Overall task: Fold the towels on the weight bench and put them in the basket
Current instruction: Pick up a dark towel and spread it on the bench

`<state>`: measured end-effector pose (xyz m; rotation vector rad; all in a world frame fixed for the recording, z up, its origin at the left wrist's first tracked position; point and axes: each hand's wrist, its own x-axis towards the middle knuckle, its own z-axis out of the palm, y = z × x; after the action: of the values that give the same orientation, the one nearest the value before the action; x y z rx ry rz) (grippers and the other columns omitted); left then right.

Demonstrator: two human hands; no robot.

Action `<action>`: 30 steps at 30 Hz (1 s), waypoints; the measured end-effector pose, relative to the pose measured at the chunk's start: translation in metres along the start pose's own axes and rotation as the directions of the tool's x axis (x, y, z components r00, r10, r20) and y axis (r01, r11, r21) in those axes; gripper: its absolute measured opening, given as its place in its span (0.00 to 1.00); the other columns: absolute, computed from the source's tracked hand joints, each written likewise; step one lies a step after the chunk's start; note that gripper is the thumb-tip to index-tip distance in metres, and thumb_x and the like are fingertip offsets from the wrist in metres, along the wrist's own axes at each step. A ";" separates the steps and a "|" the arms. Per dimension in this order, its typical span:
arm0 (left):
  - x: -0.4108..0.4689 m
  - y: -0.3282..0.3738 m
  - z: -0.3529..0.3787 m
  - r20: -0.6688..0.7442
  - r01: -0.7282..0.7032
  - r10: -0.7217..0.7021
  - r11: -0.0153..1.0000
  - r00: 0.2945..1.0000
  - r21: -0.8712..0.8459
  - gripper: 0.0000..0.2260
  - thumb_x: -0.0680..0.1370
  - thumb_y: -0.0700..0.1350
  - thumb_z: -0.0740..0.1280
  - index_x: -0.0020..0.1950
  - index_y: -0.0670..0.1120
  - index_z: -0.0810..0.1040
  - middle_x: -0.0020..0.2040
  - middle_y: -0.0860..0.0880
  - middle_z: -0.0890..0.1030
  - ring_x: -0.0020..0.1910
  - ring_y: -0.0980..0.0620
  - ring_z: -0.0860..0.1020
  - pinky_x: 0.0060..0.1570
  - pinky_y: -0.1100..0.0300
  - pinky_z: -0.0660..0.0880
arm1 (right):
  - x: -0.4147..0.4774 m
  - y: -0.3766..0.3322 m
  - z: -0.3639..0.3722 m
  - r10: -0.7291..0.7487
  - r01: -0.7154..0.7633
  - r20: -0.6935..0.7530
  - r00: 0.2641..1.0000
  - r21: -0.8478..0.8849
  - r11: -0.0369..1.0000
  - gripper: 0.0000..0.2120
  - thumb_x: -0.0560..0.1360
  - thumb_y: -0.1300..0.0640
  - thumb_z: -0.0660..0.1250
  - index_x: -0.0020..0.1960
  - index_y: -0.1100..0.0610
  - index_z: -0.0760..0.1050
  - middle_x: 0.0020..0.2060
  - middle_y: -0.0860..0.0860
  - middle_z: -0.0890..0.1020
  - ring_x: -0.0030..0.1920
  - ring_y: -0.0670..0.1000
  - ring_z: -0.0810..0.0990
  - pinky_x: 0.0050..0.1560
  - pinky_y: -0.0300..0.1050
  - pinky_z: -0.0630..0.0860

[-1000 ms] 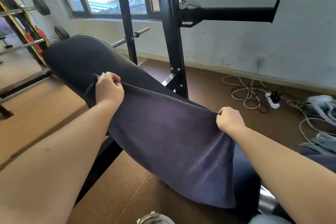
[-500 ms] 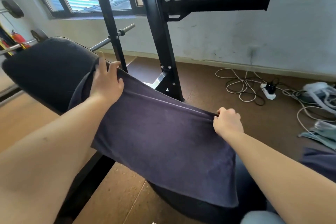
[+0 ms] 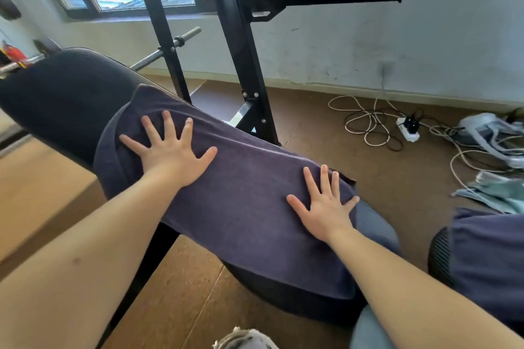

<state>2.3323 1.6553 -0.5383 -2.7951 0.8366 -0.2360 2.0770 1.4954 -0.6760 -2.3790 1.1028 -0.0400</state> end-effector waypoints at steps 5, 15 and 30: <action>0.008 -0.004 -0.003 0.018 -0.097 0.096 0.995 0.995 0.033 0.44 0.71 0.79 0.39 0.82 0.59 0.41 0.84 0.46 0.39 0.80 0.34 0.36 0.67 0.20 0.41 | -0.018 -0.002 0.008 0.087 -0.087 0.006 0.996 0.045 0.995 0.42 0.73 0.20 0.43 0.80 0.34 0.34 0.81 0.44 0.32 0.80 0.53 0.28 0.70 0.82 0.36; -0.048 0.035 -0.002 -0.229 -0.208 0.183 0.974 0.956 -0.092 0.28 0.79 0.65 0.58 0.76 0.54 0.66 0.78 0.46 0.65 0.79 0.40 0.58 0.71 0.25 0.52 | -0.029 -0.007 0.003 0.071 -0.072 0.029 0.997 0.060 0.996 0.42 0.74 0.21 0.45 0.81 0.36 0.35 0.81 0.47 0.32 0.80 0.57 0.28 0.73 0.80 0.38; -0.058 -0.024 0.011 -0.247 -0.202 0.145 0.954 0.958 -0.222 0.23 0.80 0.57 0.63 0.75 0.53 0.71 0.79 0.44 0.67 0.80 0.41 0.60 0.78 0.35 0.50 | -0.006 -0.051 -0.033 -0.054 0.053 0.026 0.998 0.016 0.998 0.38 0.79 0.27 0.49 0.83 0.41 0.44 0.84 0.51 0.42 0.82 0.60 0.38 0.75 0.76 0.47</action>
<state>2.2993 1.7092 -0.5479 -2.9321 1.2395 -0.4603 2.1014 1.5133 -0.6225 -2.3881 1.0230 -0.0359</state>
